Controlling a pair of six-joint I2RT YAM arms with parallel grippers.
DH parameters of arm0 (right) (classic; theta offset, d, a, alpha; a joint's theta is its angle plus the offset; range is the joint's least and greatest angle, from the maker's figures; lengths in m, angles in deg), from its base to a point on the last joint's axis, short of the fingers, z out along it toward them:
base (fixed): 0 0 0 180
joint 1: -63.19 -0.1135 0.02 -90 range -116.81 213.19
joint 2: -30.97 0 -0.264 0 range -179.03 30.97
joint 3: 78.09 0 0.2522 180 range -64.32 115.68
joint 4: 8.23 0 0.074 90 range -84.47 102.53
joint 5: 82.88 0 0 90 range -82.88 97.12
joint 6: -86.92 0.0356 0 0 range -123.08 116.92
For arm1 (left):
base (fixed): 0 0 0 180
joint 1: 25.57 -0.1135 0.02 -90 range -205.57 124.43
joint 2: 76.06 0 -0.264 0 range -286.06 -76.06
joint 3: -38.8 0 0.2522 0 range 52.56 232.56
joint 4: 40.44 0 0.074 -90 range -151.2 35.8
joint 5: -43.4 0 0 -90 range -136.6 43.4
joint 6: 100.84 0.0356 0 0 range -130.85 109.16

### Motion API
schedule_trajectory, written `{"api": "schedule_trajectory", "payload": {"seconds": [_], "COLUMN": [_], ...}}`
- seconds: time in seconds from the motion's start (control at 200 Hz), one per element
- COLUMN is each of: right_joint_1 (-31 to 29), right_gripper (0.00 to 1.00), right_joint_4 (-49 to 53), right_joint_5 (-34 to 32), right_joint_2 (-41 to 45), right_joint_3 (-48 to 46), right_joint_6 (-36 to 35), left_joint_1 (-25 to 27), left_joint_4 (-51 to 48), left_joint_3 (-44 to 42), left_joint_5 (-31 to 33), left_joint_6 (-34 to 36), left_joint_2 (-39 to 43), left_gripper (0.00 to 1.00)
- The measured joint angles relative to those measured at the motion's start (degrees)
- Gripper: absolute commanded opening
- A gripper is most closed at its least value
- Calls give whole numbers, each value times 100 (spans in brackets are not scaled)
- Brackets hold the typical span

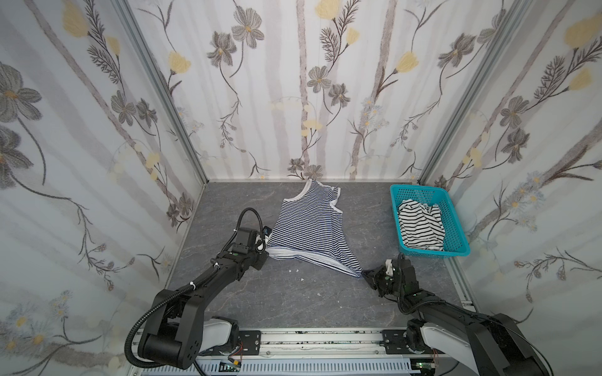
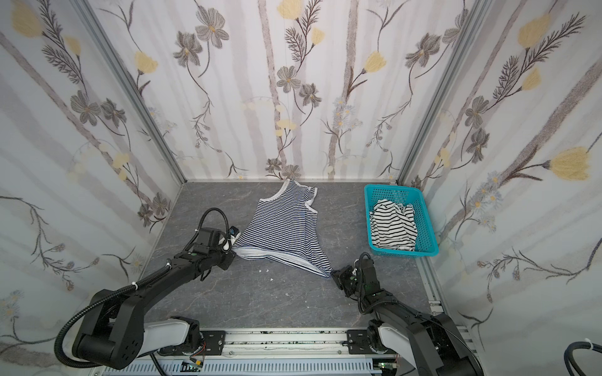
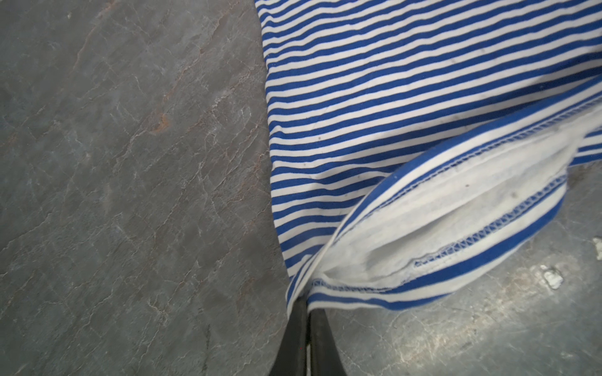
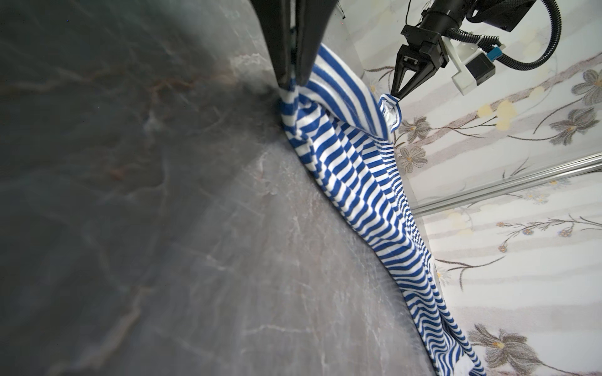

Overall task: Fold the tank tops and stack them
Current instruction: 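Lift the tank top by its hem with both grippers, raising it high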

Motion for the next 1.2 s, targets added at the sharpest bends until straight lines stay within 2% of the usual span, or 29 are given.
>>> {"api": "schedule_trajectory", "payload": {"seconds": [0.19, 0.44, 0.944, 1.199], "right_joint_1": [-7, -20, 83, 83], "right_gripper": [0, 0, 0, 0], "right_joint_4": [664, 2234, 4725, 5821], "right_joint_5": [-33, -503, -1012, -1123], "right_joint_2": [138, 376, -391, -295], "right_joint_3": [595, 2546, 7525, 9200], "right_joint_6": [-378, -1523, -3523, -4059], "left_joint_1": [0, 0, 4, 4], "left_joint_4": [-44, -227, -1040, -1663], "left_joint_3": [61, 968, 4826, 6349], "left_joint_5": [0, -90, -138, -35], "left_joint_6": [-24, -199, -350, -487], "left_joint_2": [42, 302, 269, 341], "left_gripper": [0, 0, 0, 0]}}
